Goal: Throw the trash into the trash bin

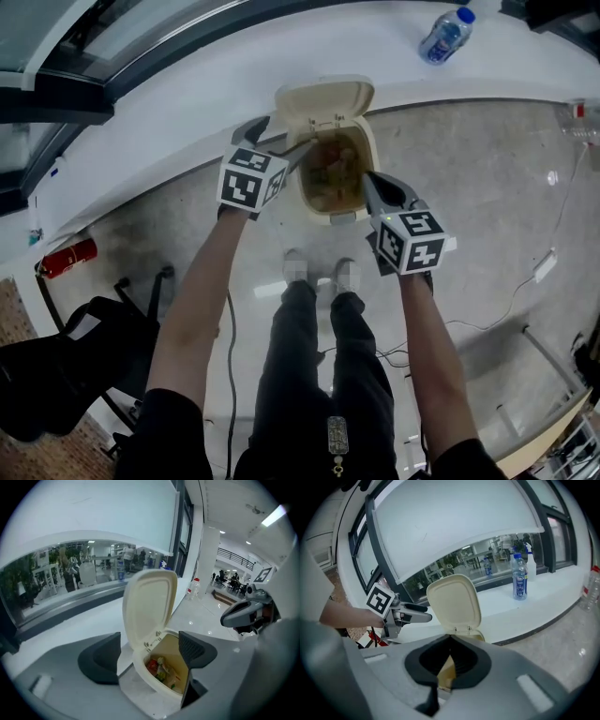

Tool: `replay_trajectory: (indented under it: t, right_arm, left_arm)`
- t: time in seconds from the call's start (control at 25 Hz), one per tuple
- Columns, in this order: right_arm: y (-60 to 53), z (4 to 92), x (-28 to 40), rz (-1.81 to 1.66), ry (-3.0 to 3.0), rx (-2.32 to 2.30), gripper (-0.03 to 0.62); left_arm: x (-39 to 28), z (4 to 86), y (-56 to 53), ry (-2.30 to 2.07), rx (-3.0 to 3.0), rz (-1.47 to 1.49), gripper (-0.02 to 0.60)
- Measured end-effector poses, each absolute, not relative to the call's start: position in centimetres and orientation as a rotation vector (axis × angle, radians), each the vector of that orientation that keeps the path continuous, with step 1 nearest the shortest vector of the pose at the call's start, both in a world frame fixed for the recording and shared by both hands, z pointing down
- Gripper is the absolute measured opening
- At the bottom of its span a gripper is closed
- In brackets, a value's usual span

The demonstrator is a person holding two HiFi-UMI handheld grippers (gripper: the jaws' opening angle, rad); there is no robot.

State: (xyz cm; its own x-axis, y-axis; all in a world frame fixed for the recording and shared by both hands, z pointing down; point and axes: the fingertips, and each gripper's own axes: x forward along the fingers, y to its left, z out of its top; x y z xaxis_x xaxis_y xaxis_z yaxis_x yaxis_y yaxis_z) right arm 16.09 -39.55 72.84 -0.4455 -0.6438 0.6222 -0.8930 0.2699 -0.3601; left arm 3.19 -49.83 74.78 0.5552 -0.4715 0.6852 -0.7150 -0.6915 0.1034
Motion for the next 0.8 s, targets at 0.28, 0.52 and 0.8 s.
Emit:
replay_trajectory:
  t: [0.28,0.52,0.8]
  right_arm:
    - [-40.7,70.2,16.2,0.957,-2.186,1.419,0.003]
    - [-40.5,68.7,17.0,0.938,-2.175,1.438,0.002]
    - [-39.5,67.5,17.5,0.942,-2.183,1.465,0.002]
  left_arm:
    - [5.1,70.0,-53.2,-0.819,2.529,0.933,0.409]
    - [6.7,68.6,-52.7,-0.703,2.554,0.944,0.408]
    - [6.8,68.3,-48.5,-0.564,2.539,0.949,0.335]
